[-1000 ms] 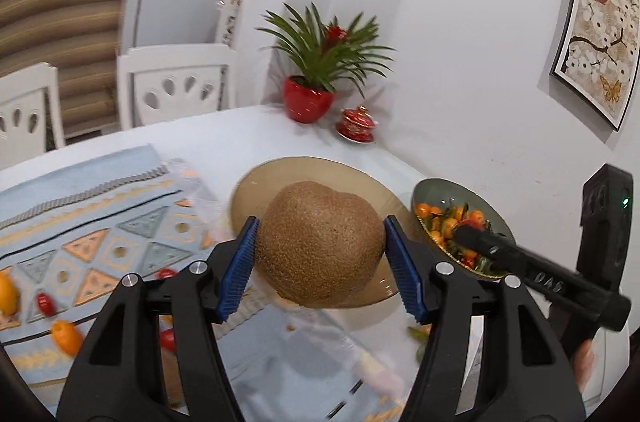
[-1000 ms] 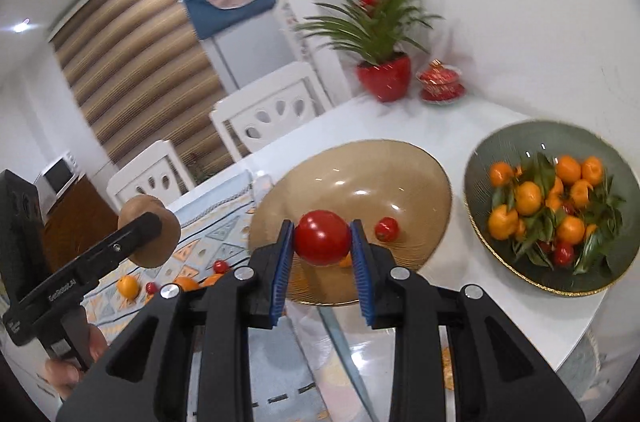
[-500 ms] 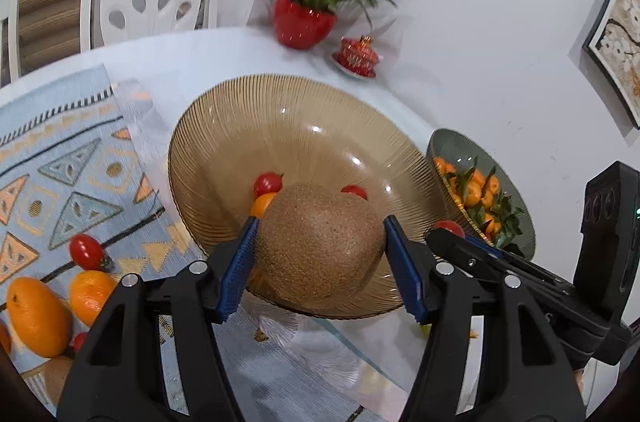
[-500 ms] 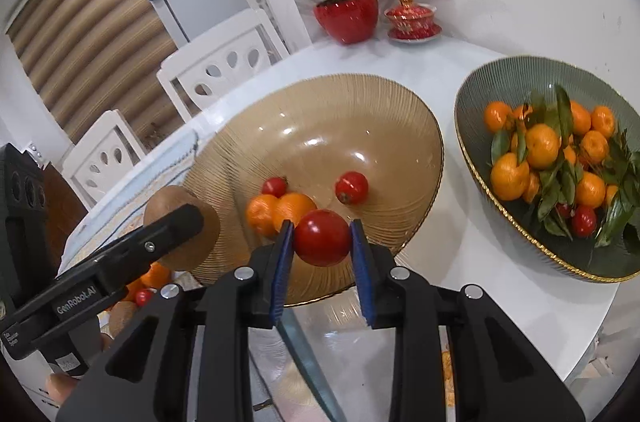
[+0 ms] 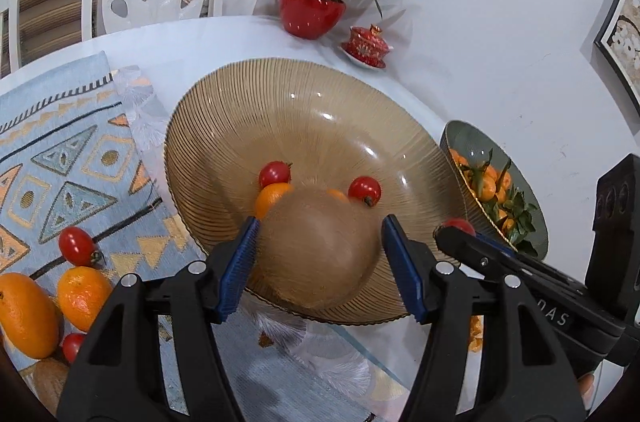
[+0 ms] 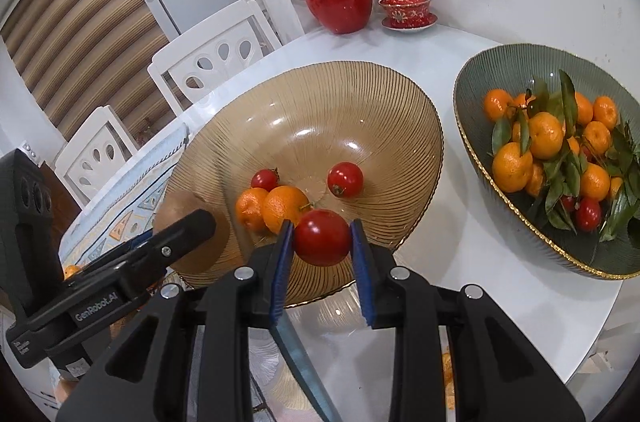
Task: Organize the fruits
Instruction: 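Carry the tomato and kiwi over the brown glass bowl and open both tools, then move both open tools back toward the fruit on the tablecloth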
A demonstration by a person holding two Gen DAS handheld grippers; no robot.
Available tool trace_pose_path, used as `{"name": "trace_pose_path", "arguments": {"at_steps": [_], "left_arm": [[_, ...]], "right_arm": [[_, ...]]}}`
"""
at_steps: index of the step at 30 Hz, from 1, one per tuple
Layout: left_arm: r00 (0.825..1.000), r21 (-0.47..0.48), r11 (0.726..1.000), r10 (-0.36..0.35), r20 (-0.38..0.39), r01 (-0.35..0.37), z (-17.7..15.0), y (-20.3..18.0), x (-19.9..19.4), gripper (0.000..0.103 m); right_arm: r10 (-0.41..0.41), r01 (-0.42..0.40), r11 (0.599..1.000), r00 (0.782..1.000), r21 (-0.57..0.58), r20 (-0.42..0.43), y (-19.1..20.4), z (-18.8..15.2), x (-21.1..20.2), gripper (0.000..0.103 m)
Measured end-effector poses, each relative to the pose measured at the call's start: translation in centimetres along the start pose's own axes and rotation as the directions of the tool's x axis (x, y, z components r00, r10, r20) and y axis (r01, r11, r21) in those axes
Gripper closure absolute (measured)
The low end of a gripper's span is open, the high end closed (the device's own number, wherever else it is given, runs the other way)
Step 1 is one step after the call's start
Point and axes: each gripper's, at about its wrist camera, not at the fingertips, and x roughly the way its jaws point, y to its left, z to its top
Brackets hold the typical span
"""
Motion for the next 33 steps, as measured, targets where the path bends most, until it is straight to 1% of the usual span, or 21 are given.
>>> {"name": "trace_pose_path", "arguments": {"at_steps": [1,3,6,9,12,21,26,28,30,32,33], "left_arm": [[1.0,0.002,1.0,-0.008,0.01,0.008,0.1,0.0,-0.3,0.039],[0.999,0.008,1.0,-0.012,0.03,0.011,0.4,-0.2,-1.3,0.028],[0.998,0.022,1.0,-0.01,0.06,0.009,0.8,-0.3,-2.8,0.027],[0.996,0.015,1.0,-0.007,0.084,0.006,0.8,0.1,-4.3,0.027],[0.995,0.001,1.0,-0.009,0.097,0.009,0.7,0.7,-5.6,0.027],[0.98,-0.016,1.0,0.007,0.2,-0.004,0.8,1.8,-12.0,0.027],[0.964,-0.011,1.0,0.023,0.266,-0.021,0.6,2.0,-16.5,0.027],[0.956,-0.009,0.999,0.033,0.293,-0.032,0.3,2.2,-18.4,0.025],[0.944,-0.008,0.999,0.053,0.325,-0.054,-0.2,2.6,-20.5,0.015],[0.93,-0.002,0.997,0.076,0.359,-0.08,-1.0,3.2,-22.9,0.011],[0.926,0.001,0.996,0.085,0.367,-0.092,-1.3,3.4,-23.7,0.008]], "right_arm": [[0.006,-0.006,1.0,1.0,0.005,-0.003,-0.1,0.0,0.0,0.074],[-0.007,0.007,1.0,1.0,0.007,0.003,-0.2,0.0,-0.3,0.073],[0.001,-0.001,1.0,1.0,0.016,0.011,-0.4,0.1,-0.7,0.073],[0.002,-0.003,1.0,1.0,0.03,0.023,-0.7,0.0,-1.4,0.073],[0.019,-0.021,0.999,0.999,0.048,0.029,-1.1,0.0,-2.2,0.073],[0.045,-0.047,0.998,0.997,0.03,0.066,0.3,-0.2,-4.9,0.073],[0.074,-0.074,0.997,0.994,0.0,0.079,2.2,-0.2,-6.1,0.073],[0.097,-0.096,0.995,0.991,-0.018,0.088,3.3,-0.3,-6.9,0.073],[0.114,-0.111,0.993,0.989,-0.04,0.097,4.4,-0.6,-7.5,0.071],[0.135,-0.129,0.99,0.986,-0.064,0.102,5.8,-1.1,-7.9,0.067],[0.151,-0.143,0.986,0.984,-0.081,0.099,6.7,-1.5,-8.0,0.067]]}}
